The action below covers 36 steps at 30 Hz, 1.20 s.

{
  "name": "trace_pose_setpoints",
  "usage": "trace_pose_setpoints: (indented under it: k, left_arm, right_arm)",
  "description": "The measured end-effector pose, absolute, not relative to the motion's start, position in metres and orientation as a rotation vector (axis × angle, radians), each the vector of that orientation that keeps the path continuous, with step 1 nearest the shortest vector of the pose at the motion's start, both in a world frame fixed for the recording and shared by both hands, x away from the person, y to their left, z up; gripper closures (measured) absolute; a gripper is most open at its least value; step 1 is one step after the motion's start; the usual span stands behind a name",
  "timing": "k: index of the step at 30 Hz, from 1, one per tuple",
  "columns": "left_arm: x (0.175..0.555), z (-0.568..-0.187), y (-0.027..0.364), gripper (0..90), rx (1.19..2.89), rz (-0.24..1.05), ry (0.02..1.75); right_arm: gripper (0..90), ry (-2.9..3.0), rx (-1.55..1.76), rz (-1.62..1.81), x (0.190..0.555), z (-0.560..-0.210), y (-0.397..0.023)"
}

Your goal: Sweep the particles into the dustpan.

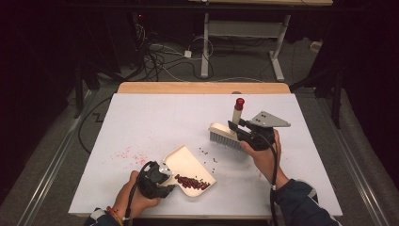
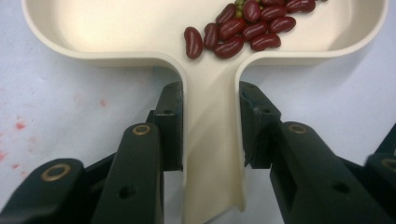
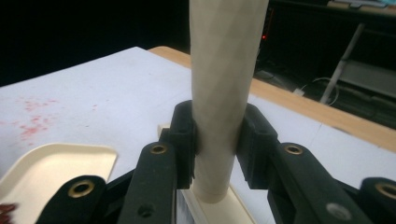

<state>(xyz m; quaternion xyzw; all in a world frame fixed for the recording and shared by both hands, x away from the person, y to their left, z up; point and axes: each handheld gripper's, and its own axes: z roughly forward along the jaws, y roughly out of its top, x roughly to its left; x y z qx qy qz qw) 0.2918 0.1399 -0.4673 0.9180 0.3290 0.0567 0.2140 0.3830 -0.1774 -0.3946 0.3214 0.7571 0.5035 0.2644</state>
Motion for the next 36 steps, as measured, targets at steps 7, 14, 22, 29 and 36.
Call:
trace_pose_setpoints:
  k: [7, 14, 22, 29, 36]
  left_arm:
    - [0.291, -0.469, 0.134, 63.8, 2.524, 0.162, 0.937]
    - [0.293, -0.469, 0.133, 63.8, 2.497, 0.156, 0.969]
    - [0.296, -0.469, 0.136, 63.8, 2.492, 0.174, 0.996]
    - [0.297, -0.47, 0.136, 63.8, 2.494, 0.176, 0.995]
    - [0.297, -0.47, 0.136, 63.8, 2.496, 0.178, 0.991]
  right_arm:
    - [70.1, 2.105, 0.792, 1.384, 0.384, -0.409, -0.159]
    - [69.8, 2.136, 0.742, 1.384, 0.374, -0.41, -0.148]
    - [69.7, 2.213, 0.673, 1.394, 0.35, -0.409, -0.14]
    - [70.0, 2.255, 0.634, 1.421, 0.334, -0.407, -0.133]
    - [70.2, 2.283, 0.598, 1.453, 0.327, -0.404, -0.128]
